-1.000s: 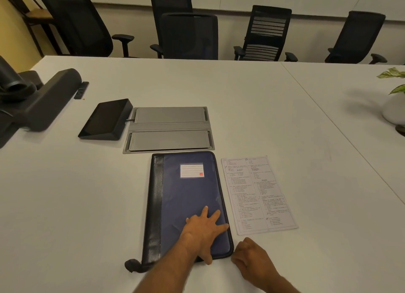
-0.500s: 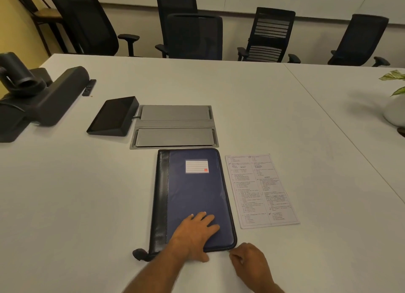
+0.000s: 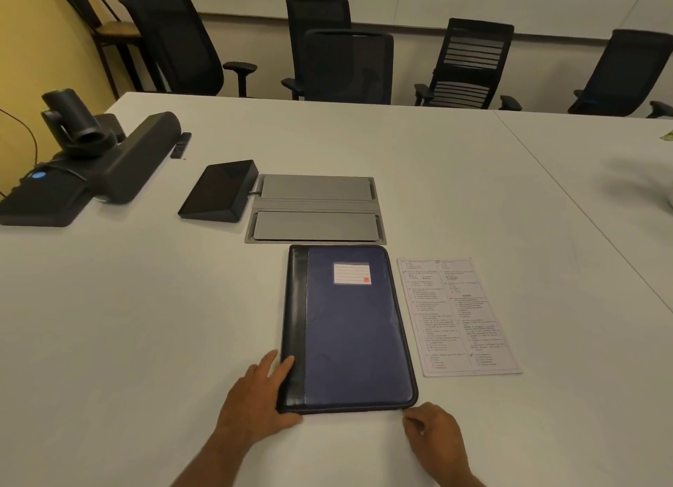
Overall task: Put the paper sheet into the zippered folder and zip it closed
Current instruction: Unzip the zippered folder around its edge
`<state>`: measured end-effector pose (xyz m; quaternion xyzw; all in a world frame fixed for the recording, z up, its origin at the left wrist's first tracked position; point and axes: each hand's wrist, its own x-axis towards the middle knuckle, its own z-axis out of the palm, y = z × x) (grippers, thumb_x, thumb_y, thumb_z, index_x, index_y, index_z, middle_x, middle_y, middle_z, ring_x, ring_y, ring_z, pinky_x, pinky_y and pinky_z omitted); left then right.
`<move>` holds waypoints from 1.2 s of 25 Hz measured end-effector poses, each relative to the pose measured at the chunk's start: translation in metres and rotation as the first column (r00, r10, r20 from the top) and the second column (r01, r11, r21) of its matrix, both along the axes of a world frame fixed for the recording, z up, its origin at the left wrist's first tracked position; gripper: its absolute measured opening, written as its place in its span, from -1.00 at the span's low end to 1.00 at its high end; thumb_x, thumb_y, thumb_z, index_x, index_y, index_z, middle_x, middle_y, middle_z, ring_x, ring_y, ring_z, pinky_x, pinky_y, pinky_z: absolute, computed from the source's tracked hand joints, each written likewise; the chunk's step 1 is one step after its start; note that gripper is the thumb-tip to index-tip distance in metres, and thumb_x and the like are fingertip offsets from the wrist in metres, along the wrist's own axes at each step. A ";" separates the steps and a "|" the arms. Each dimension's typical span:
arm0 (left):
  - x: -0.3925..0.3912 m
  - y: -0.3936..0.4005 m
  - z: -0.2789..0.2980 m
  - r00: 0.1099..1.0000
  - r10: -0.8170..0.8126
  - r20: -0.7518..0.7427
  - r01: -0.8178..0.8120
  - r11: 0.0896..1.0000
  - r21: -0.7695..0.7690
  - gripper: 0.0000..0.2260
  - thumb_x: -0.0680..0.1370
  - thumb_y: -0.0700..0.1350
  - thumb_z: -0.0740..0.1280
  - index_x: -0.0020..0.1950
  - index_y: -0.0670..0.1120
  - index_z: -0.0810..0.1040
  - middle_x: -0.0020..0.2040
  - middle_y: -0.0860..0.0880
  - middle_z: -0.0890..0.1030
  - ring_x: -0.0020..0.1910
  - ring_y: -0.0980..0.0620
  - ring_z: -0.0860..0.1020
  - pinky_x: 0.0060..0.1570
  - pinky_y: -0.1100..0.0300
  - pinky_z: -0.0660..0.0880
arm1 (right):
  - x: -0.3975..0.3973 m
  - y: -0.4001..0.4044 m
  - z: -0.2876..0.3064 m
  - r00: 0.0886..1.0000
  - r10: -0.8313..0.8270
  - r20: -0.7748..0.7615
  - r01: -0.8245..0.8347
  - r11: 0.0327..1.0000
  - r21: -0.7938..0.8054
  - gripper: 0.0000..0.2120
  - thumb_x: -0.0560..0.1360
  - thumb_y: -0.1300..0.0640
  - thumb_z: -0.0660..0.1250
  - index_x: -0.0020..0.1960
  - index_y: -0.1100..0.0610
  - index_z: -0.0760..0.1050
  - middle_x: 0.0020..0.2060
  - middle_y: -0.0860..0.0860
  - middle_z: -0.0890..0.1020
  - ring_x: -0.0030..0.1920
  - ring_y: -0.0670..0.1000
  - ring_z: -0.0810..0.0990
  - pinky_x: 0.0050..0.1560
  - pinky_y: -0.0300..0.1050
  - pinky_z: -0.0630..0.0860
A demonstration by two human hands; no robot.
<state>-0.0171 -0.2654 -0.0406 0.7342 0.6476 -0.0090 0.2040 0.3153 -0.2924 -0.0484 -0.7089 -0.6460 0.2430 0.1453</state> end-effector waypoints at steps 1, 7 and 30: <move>0.000 -0.003 -0.001 0.999 0.027 0.038 -0.025 0.999 -0.035 -0.03 0.30 0.45 0.28 0.59 0.13 -0.02 0.52 0.06 0.24 0.33 0.05 0.34 0.20 0.19 0.43 | -0.002 0.000 0.002 1.000 0.001 0.006 -0.001 1.000 -0.017 -0.92 0.40 0.20 0.46 -0.12 0.11 0.71 -0.27 0.04 0.68 -0.27 -0.04 0.57 -0.16 -0.31 0.43; 0.008 -0.006 -0.001 0.981 0.080 0.177 -0.073 0.996 -0.046 -0.11 0.42 0.30 0.35 0.59 0.07 -0.05 0.37 0.11 0.45 0.23 0.14 0.47 0.17 0.31 0.44 | -0.021 -0.003 0.016 0.999 -0.032 -0.018 0.031 0.998 -0.051 -0.92 0.42 0.18 0.42 -0.14 0.06 0.69 -0.22 0.01 0.70 -0.21 -0.03 0.61 -0.11 -0.30 0.46; 0.002 -0.004 -0.003 0.988 0.001 0.152 0.000 1.000 -0.010 -0.12 0.46 0.31 0.32 0.60 0.05 -0.08 0.37 0.05 0.48 0.17 0.11 0.55 0.15 0.30 0.50 | -0.060 -0.005 0.023 0.995 -0.077 -0.062 0.069 0.989 -0.134 -0.88 0.47 0.13 0.38 -0.03 0.07 0.67 -0.13 0.00 0.70 -0.20 -0.08 0.57 -0.06 -0.40 0.40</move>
